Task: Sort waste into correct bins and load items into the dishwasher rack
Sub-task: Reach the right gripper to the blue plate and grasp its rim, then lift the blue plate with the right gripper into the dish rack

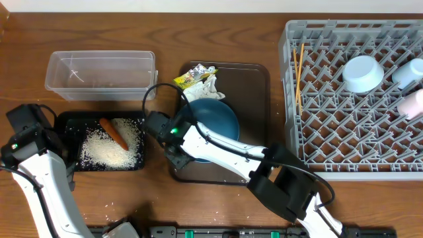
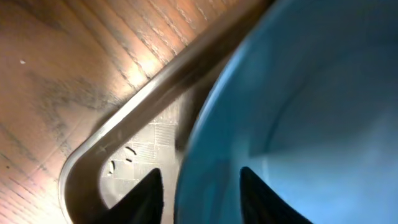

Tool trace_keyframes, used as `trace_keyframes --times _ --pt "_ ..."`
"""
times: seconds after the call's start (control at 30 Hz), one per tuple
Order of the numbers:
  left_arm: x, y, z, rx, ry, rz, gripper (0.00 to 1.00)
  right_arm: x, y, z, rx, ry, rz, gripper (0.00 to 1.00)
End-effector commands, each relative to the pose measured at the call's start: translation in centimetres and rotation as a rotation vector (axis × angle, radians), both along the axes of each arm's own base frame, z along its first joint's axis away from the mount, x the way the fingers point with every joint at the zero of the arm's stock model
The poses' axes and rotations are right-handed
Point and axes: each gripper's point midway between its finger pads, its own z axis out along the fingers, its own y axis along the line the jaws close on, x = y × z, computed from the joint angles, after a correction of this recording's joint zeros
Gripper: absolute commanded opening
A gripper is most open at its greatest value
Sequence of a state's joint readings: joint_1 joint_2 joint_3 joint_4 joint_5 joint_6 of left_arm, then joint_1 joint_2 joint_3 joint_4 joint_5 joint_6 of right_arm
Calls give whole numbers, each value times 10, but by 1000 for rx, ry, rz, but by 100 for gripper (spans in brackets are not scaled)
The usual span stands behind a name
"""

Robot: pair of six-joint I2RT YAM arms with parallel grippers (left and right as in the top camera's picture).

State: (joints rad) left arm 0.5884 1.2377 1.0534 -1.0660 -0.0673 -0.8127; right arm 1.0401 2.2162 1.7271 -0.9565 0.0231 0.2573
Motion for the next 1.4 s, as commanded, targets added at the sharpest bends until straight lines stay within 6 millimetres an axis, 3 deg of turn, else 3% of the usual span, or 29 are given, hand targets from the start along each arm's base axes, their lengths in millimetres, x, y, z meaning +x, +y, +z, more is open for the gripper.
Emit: trace_keyframes --times 0.0,0.07,0.13,0.3,0.5,0.63,0.73,0.87,1.03,1.2,1.37 --pt "-4 3 2 18 4 21 96 -4 -3 -7 -19 2 -16 29" --pt "-4 3 2 18 4 21 96 -4 -3 -6 -16 0 -16 19" --pt "-4 3 2 18 4 21 96 -3 0 -3 -9 -3 -16 2" --pt "-4 3 2 18 4 21 96 2 5 14 7 -12 -21 1" --pt "-4 3 2 18 4 21 96 7 13 55 28 -22 -33 1" --pt "-4 3 2 18 4 21 96 19 12 98 84 -50 -104 1" --pt "-4 3 2 18 4 21 96 34 1 137 148 -88 -144 1" --pt "-4 3 2 18 4 21 96 62 -42 196 235 -151 -253 1" --pt "-4 3 2 18 4 21 96 90 -128 253 278 -216 -435 1" --pt "-4 3 2 18 4 21 96 100 -223 290 307 -250 -670 1" --pt "-4 3 2 18 4 21 96 95 -280 308 388 -247 -772 1"
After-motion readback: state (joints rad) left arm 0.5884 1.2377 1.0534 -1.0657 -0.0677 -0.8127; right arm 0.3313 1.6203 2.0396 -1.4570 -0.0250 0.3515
